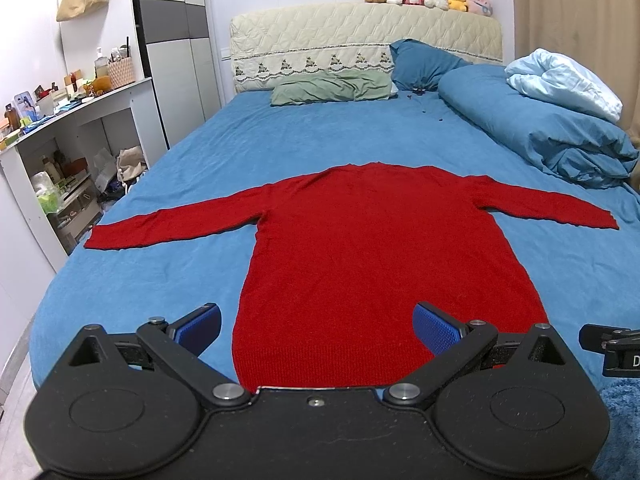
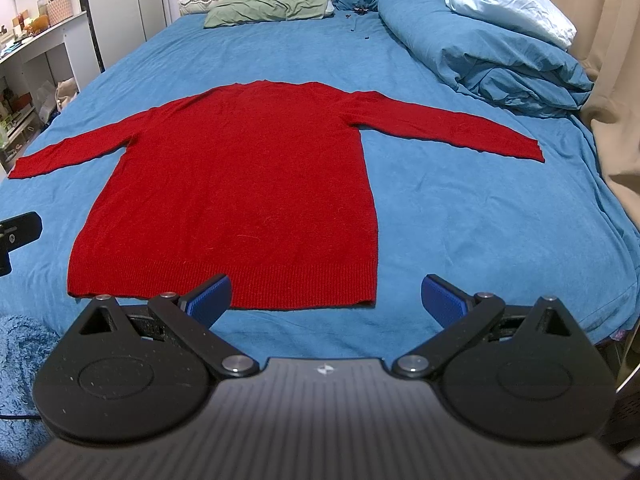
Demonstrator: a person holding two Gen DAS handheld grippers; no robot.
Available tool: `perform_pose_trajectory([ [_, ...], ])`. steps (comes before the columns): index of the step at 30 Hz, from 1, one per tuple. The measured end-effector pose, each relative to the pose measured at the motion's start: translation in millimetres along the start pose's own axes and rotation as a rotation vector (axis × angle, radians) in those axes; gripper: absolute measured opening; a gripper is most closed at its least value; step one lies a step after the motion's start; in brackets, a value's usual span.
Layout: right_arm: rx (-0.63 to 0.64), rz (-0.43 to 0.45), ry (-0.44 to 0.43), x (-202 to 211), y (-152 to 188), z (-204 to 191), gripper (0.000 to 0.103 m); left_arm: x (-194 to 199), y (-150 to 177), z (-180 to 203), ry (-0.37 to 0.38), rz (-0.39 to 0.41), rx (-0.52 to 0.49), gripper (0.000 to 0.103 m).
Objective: Fold small clothes
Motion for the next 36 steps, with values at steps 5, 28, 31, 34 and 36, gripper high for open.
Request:
perform_pose_trajectory([
  [5,0.000,0.000,-0.001,0,0,0,0.103,0,0,0,0.001,0.000,0.003,0.103],
  [28,-0.130,0.091,-0.045,6,-54,40,0.103,-3,-119,37,0.051,0.174,-0.037,0.103],
  [31,-0.192,0.103,-0.036,-10,-79,71,0.103,-33,-160,63,0.077,0.193,-0.085,0.103],
  [34,-0.259,0.111,-0.015,-36,-102,105,0.103,-79,-195,98,0.115,0.180,-0.131,0.103],
  [36,-0.307,0.111,0.005,-60,-116,130,0.103,-114,-212,121,0.146,0.156,-0.157,0.103],
])
Point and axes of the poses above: each gripper's, at about its wrist camera, not at the fingertips, and x roughly against the way its jaws point, z to its right, y to its underside, the point moved 8 cm from there along -x, roughly the way its jaws point, and after that the axes turned 3 degrees about y, right-handed, at the moved point
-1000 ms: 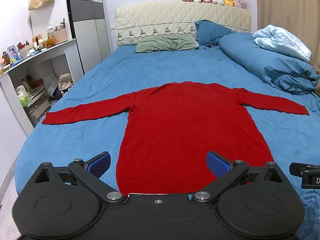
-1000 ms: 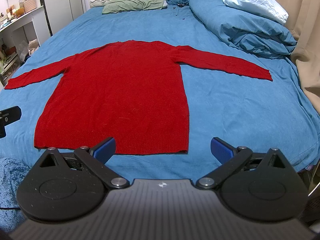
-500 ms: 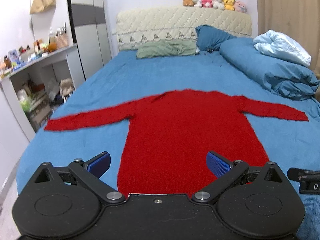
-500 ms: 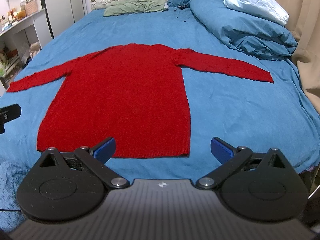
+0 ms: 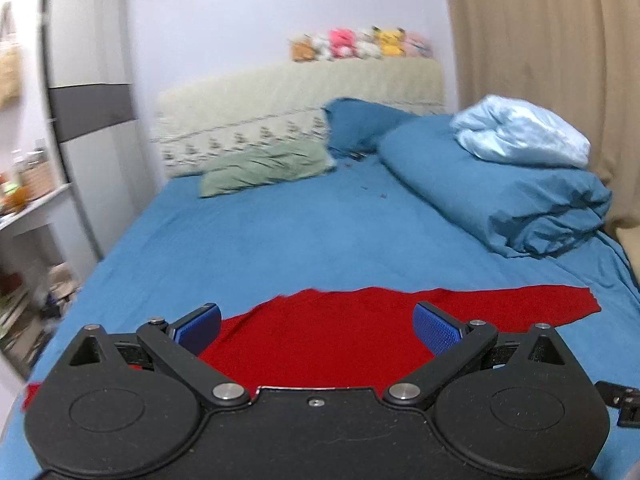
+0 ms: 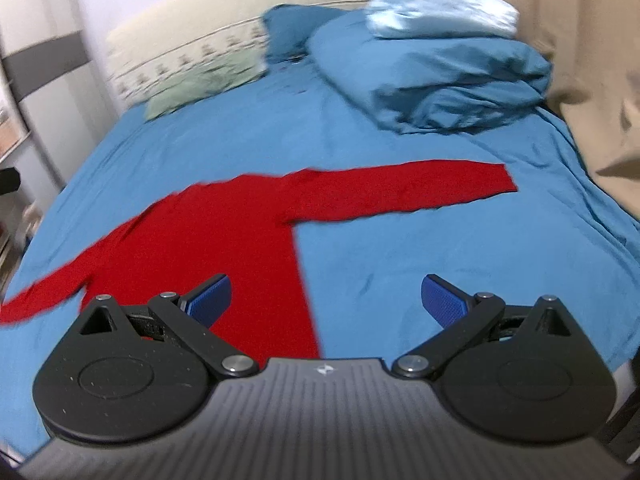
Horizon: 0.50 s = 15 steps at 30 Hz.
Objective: Fold small clothes
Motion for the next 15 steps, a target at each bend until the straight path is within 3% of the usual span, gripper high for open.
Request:
perform_pose_trajectory([
  [5,-0.127,0.001,0.095,-80,-35,54,0.103,-113,-11,38,0.102,-0.093,0.015,0.103],
  [12,-0.321,0.029,0.177,-195,-51,127,0.103,-257,8,87,0.168,-0.197,0.023,0.103],
  [15,-0.363,0.030,0.210,-235,-52,147,0.103,-298,18,99,0.167,-0.239,0.013,0.103],
])
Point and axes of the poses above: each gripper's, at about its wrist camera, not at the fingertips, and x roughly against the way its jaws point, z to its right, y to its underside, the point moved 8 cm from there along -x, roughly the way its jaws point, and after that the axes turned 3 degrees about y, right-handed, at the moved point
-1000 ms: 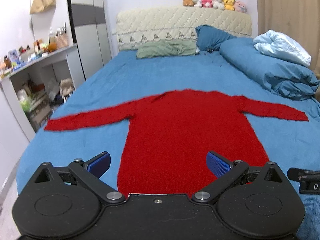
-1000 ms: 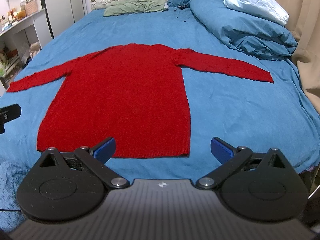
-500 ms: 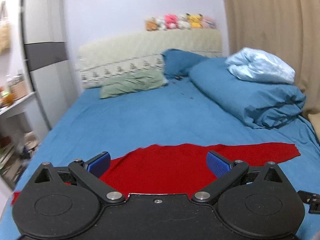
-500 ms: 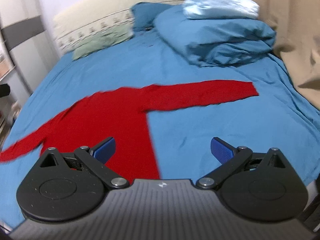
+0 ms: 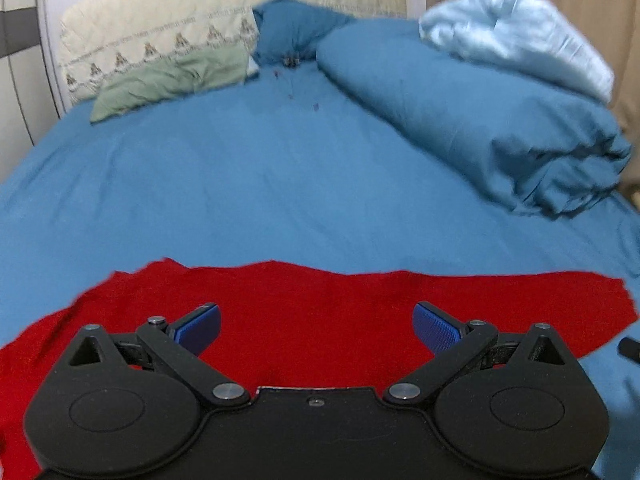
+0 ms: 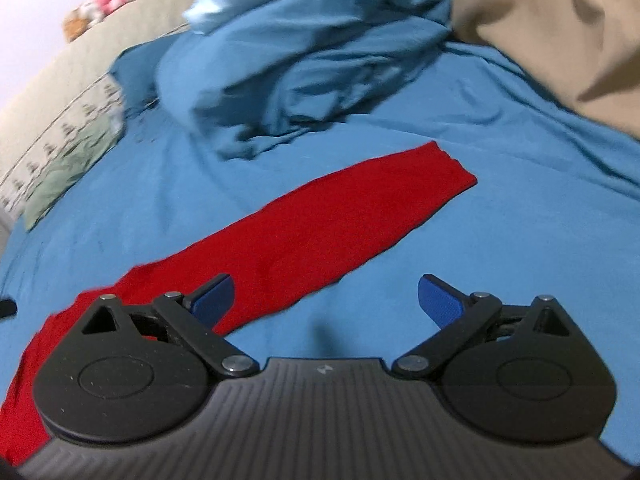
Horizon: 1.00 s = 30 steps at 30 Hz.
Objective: Fold small clothes
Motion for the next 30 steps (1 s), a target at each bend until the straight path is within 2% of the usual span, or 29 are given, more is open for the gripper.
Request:
perform_pose_trajectory([
  [5,-0.055,-0.024,0.055,-59,-6,18,0.102,-61,5,6,-0.018,-0.091,-0.002,0.103],
  [7,-0.050,-0.030,0.089,-78,-8,24,0.095,-79,12,3,-0.028,-0.142,0.018,0.103],
  [11,-0.086,-0.009,0.115,-96,-19,31,0.090,-110,22,2,-0.057,-0.233,0.028,0.103],
  [13,-0.095,0.006,0.142,-102,-27,33,0.076,-123,29,2,-0.061,-0.285,0.031,0.103],
  [14,-0.099,0.011,0.162,-104,-30,35,0.073,-129,32,2,-0.059,-0.307,0.038,0.103],
  [15,-0.104,0.014,0.176,-106,-34,37,0.066,-132,34,1,-0.057,-0.313,0.042,0.103],
  [16,-0.111,0.015,0.190,-107,-36,39,0.053,-132,34,0,-0.054,-0.308,0.043,0.103],
  [17,-0.116,0.014,0.207,-108,-39,41,0.046,-133,33,0,-0.052,-0.307,0.041,0.103],
  [18,-0.124,0.012,0.225,-109,-43,44,0.033,-134,33,0,-0.049,-0.313,0.037,0.103],
  [19,-0.134,0.007,0.237,-109,-45,46,0.024,-136,33,-1,-0.043,-0.320,0.035,0.103],
  [20,-0.142,0.002,0.246,-109,-48,48,0.022,-136,33,-1,-0.034,-0.327,0.036,0.103],
  [23,-0.140,0.000,0.243,-102,-57,41,0.020,-132,31,-6,0.004,-0.340,0.034,0.103],
  [25,-0.127,0.025,0.203,-88,-69,25,0.020,-121,27,-18,0.016,-0.341,0.050,0.103],
  [27,-0.111,0.052,0.140,-71,-81,-1,0.020,-102,19,-36,0.021,-0.296,0.068,0.103],
  [30,-0.060,0.091,0.003,-45,-98,-63,0.020,-58,4,-77,0.009,-0.203,0.081,0.103],
])
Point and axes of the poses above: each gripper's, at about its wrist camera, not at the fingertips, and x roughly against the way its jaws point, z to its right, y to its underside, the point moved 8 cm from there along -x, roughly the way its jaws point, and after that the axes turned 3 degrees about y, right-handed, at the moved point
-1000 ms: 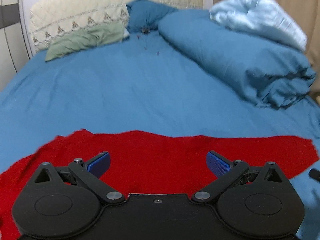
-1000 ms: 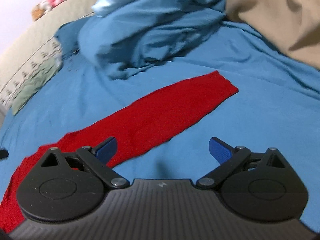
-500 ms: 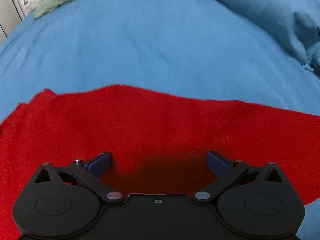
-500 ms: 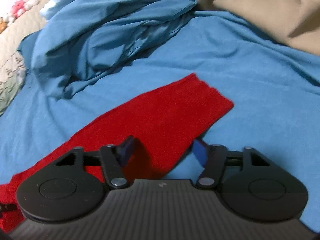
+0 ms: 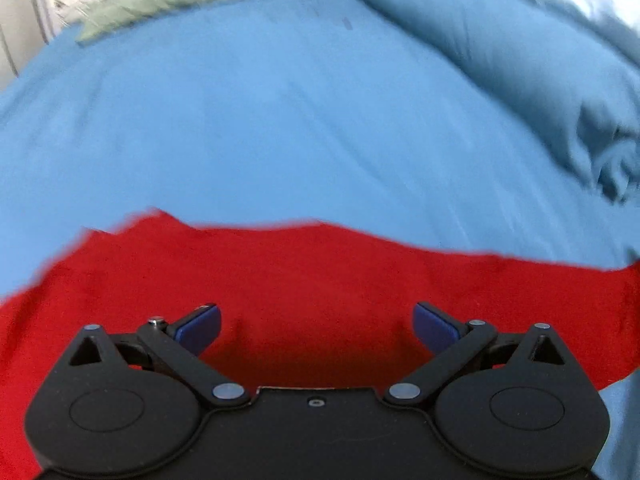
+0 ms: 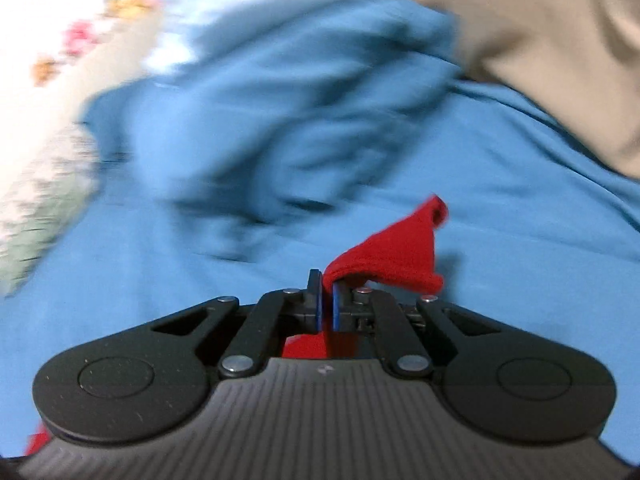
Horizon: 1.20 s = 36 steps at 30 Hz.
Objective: Fold small clothes
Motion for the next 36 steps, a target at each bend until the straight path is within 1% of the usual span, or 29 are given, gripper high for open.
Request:
perform_pose_trajectory([
  [3,0.069,0.021,-0.185,28,-1,-84,0.020,42,-3,-50,-0.064,0.063,0.013,0.103],
  [5,0.144,0.023,-0.321,47,14,-147,0.020,65,-3,-87,-0.093,0.091,0.037,0.103],
  [7,0.217,0.000,-0.454,63,43,-207,0.020,84,5,-121,-0.119,0.109,0.063,0.103],
  [9,0.303,-0.046,-0.565,72,89,-262,0.020,95,22,-157,-0.151,0.099,0.095,0.103],
  [11,0.390,-0.102,-0.629,74,144,-300,0.020,96,38,-184,-0.180,0.075,0.142,0.103],
  [13,0.513,-0.164,-0.653,68,210,-326,0.020,92,57,-206,-0.187,0.051,0.194,0.103],
  [15,0.646,-0.223,-0.640,61,273,-340,0.020,88,76,-225,-0.184,0.028,0.243,0.103],
  [16,0.702,-0.252,-0.626,56,299,-341,0.020,88,83,-228,-0.181,0.021,0.257,0.103],
  [18,0.775,-0.286,-0.609,53,334,-339,0.020,85,92,-237,-0.164,0.007,0.281,0.103],
  [19,0.808,-0.289,-0.598,51,344,-336,0.020,82,95,-238,-0.157,0.003,0.288,0.103],
  [21,0.875,-0.262,-0.597,55,354,-333,0.023,79,99,-237,-0.139,-0.005,0.296,0.103],
  [23,0.934,-0.230,-0.610,62,356,-331,0.035,71,96,-232,-0.107,-0.006,0.297,0.103],
  [25,0.980,-0.219,-0.623,67,353,-328,0.070,68,101,-222,-0.064,-0.014,0.303,0.102],
  [27,0.995,-0.187,-0.617,75,346,-319,0.084,61,102,-205,-0.012,-0.018,0.306,0.101],
  [28,0.997,-0.179,-0.610,78,340,-310,0.085,58,100,-198,0.011,-0.021,0.308,0.100],
  [29,0.997,-0.177,-0.597,81,338,-299,0.086,54,99,-189,0.032,-0.022,0.311,0.097],
  [31,0.982,-0.190,-0.552,83,326,-278,0.086,44,100,-172,0.076,-0.034,0.326,0.092],
  [33,0.940,-0.203,-0.504,81,312,-259,0.086,31,99,-157,0.111,-0.044,0.360,0.082],
  [34,0.915,-0.208,-0.482,80,306,-248,0.086,24,100,-152,0.118,-0.048,0.381,0.079],
  [35,0.892,-0.208,-0.457,80,300,-238,0.086,18,102,-149,0.114,-0.052,0.404,0.073],
  [36,0.871,-0.207,-0.433,80,295,-229,0.086,13,103,-146,0.102,-0.056,0.420,0.071],
])
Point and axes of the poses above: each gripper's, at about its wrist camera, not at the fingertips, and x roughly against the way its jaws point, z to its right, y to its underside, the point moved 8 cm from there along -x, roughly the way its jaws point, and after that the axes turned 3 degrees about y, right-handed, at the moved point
